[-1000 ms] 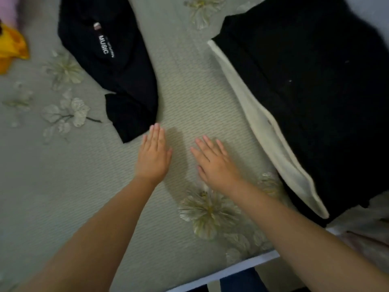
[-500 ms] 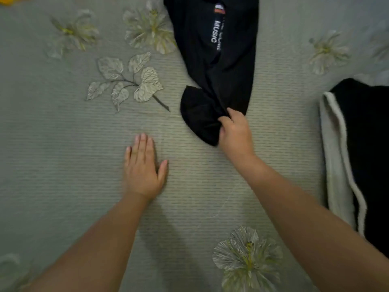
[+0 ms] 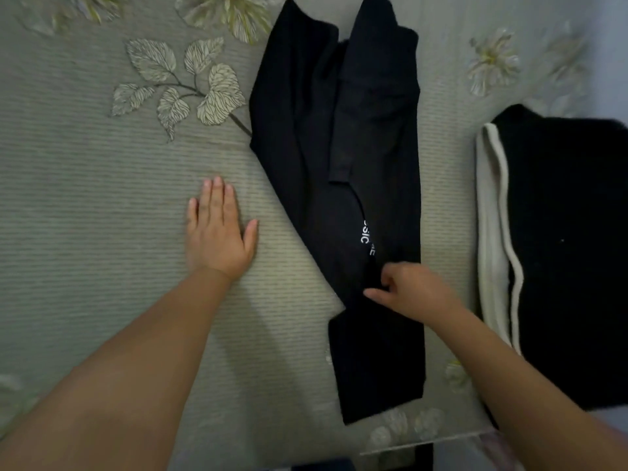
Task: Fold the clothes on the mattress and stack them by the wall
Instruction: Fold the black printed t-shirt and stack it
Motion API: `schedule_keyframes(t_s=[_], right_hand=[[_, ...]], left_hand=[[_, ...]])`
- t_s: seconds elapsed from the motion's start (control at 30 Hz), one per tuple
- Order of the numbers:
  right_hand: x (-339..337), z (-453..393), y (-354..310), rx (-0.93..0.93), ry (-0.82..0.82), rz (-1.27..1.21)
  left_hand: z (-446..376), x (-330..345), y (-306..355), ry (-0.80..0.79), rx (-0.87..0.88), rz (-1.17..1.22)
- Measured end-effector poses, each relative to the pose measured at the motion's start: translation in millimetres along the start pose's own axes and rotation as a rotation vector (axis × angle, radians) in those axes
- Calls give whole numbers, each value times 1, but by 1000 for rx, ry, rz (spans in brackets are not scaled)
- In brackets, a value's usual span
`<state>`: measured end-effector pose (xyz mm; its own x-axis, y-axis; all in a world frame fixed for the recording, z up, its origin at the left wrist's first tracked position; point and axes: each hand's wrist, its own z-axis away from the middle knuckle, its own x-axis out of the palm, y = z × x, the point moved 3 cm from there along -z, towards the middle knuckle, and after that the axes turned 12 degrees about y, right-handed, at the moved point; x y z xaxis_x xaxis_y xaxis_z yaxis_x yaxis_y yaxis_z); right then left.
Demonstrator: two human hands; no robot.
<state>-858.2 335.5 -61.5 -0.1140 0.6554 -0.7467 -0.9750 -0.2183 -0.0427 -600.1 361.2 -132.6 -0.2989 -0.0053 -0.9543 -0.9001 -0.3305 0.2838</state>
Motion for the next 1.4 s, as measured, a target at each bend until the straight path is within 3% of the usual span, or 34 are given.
schedule_keyframes(t_s=[0.03,0.17,0.27,0.43,0.5,0.6,0.73,0.83,0.93,1.03,1.13,1.2,1.3,1.4], right_hand=[[2,3,-4,42,102,-67],[33,17,-15,80,192,-35],[47,32,-5,140,301,-172],[50,58,27,223,465,-568],[49,69,45,235,409,-726],[52,88,76,274,159,-969],[63,114,121,393,-36,-1136],[73,127,155,509,-14,-1235],[75,133,184,584,145,-1289],[63,132,201,652,394,-1308],[42,129,207,711,554,-1479],[22,127,207,705,581,-1511],[-26,124,208,618,647,-1520],[-90,122,203,466,752,-1468]], left_hand=[[1,0,0,4,3,-6],[2,1,1,-5,5,-27],[6,-5,4,-46,23,-25],[18,-15,58,-43,284,56],[14,-18,88,-9,391,47],[2,-18,127,12,475,-31],[8,-1,166,-186,635,-233],[18,6,181,-292,702,-251],[26,-2,193,-413,752,-173],[30,-25,204,-529,601,6],[27,-54,212,-591,221,376],[22,-76,220,-571,70,532],[8,-126,236,-446,25,590],[-9,-186,249,-426,66,516]])
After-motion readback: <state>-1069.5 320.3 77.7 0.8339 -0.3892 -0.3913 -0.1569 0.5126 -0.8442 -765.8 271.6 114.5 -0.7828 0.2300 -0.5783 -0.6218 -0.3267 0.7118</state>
